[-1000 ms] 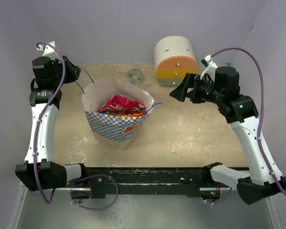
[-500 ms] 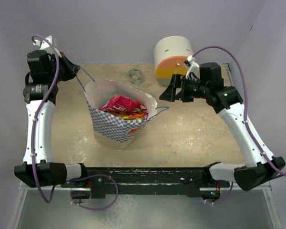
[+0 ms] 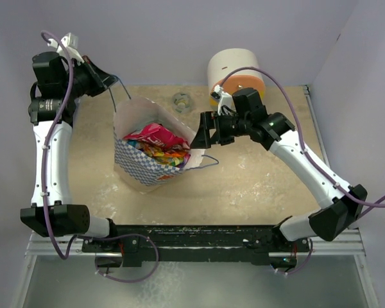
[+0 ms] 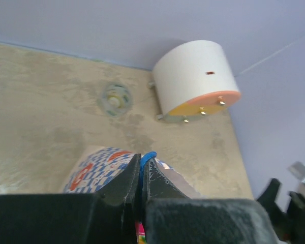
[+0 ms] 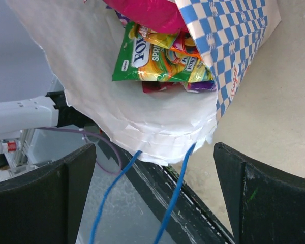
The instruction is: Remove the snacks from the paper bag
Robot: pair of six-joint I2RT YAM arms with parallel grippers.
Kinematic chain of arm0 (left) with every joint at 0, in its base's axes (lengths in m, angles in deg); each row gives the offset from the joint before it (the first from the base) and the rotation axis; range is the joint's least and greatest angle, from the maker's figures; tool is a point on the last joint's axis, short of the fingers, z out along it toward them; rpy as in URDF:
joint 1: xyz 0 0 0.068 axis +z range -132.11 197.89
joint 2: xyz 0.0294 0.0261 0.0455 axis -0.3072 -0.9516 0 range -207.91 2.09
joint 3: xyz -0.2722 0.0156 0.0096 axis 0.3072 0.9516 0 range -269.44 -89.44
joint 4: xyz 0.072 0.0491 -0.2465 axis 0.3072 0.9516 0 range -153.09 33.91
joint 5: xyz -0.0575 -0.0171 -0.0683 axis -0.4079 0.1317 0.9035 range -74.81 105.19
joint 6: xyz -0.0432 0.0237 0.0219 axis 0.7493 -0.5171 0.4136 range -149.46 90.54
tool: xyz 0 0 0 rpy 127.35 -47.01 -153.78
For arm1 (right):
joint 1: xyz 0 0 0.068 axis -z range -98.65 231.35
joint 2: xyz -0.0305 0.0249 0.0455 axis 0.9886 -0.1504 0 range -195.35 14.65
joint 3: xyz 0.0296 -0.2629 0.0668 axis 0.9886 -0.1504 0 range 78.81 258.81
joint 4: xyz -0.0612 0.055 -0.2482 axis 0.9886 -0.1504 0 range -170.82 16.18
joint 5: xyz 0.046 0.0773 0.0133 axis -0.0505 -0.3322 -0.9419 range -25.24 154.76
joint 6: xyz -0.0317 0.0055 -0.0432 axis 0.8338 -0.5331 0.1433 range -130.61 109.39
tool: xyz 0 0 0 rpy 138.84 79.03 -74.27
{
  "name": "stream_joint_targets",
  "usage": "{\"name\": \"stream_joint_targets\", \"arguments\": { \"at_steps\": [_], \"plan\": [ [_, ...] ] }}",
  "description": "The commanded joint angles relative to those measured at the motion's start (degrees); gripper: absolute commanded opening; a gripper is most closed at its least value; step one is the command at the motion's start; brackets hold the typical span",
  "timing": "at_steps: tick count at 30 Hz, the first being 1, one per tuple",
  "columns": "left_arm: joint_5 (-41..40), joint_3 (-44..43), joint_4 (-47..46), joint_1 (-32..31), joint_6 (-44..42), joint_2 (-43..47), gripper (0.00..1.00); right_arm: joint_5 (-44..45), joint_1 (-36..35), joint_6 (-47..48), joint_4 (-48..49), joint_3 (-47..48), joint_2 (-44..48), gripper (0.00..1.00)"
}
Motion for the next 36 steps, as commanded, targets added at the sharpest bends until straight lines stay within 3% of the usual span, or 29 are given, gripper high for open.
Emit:
{"name": "stream_joint_targets", "arguments": {
  "at_steps": [1, 5, 10, 16, 24, 28, 34, 36],
  "plan": [
    [13.1, 1.0, -20.2, 0.5, 12.8, 2.6, 0.00, 3.0, -2.6, 4.0, -1.5, 2.8, 0.1, 1.00],
    [19.7, 9.1, -28.7, 0.5, 23.2, 5.0, 0.00, 5.3, -4.6, 5.5, -2.3, 1.8, 0.2, 1.00],
    [22.3, 12.0, -26.9, 0.5, 25.9, 6.7, 0.00, 7.1, -8.3, 6.4, -0.7, 0.5, 1.2, 1.00],
    [25.1, 18.0, -34.8, 0.5, 36.1, 10.4, 0.00, 10.7, -15.2, 10.7, -0.6, 0.6, 0.8, 1.00],
    [27.3, 19.6, -33.4, 0.4, 38.7, 13.1, 0.00, 21.8, -17.3, 10.0, -0.2, 2.4, 4.2, 1.00],
    [28.0, 20.9, -33.0, 0.3, 39.9, 13.7, 0.00, 23.4, -17.3, 17.6, 6.2, 2.3, 5.8, 1.00],
    [28.8, 20.5, -33.3, 0.0, 42.0, 13.5, 0.00, 17.1, -17.3, 38.2, 27.5, -5.3, 9.2, 1.00],
    [29.0, 20.5, -32.5, -0.1, 42.3, 13.7, 0.00, 13.6, -17.3, 44.2, 30.6, -6.6, 8.6, 0.92]
  ]
}}
